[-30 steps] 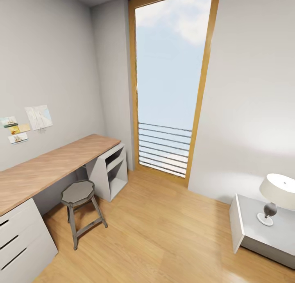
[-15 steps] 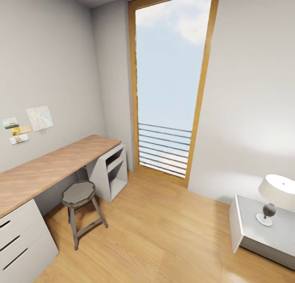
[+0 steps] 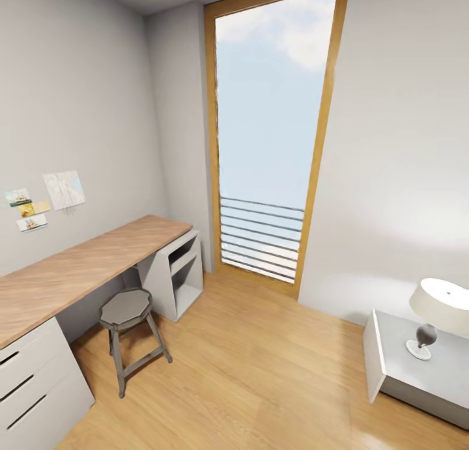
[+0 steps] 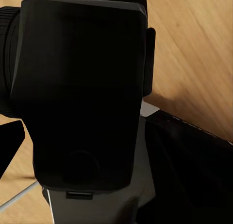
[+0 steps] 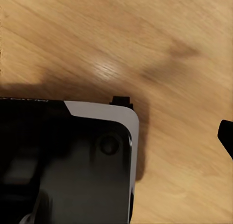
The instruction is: Attach the digital camera to the camera tripod in the bedroom.
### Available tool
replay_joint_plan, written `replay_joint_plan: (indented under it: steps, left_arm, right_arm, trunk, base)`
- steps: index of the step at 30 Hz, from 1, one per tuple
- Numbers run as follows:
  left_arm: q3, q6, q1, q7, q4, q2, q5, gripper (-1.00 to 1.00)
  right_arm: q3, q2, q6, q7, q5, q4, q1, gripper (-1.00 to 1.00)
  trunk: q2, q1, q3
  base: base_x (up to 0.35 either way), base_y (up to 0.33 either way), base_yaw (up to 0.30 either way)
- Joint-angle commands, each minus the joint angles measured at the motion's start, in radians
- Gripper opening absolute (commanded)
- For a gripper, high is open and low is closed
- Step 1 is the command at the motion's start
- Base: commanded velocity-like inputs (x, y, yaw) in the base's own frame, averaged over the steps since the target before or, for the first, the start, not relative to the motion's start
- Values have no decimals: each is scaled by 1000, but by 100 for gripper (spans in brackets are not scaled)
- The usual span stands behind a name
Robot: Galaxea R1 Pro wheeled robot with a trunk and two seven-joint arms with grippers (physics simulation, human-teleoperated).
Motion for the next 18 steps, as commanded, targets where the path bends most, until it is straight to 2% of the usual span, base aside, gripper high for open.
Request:
replay_joint_plan:
  steps: [1,18]
  left_arm:
    - [-9,-8,-1,3,0,0,5,-100]
    - [-8,-25,-1,3,0,0,9,-100]
  right_arm:
    - [-9,0,-7,2,9,3,-2,100]
    - [-7,-1,-16,2,9,3,-2,100]
  trunk:
    - [6,-4,1]
    - [125,-69,55]
  base:
    - [0,0,0]
    - [0,0,0]
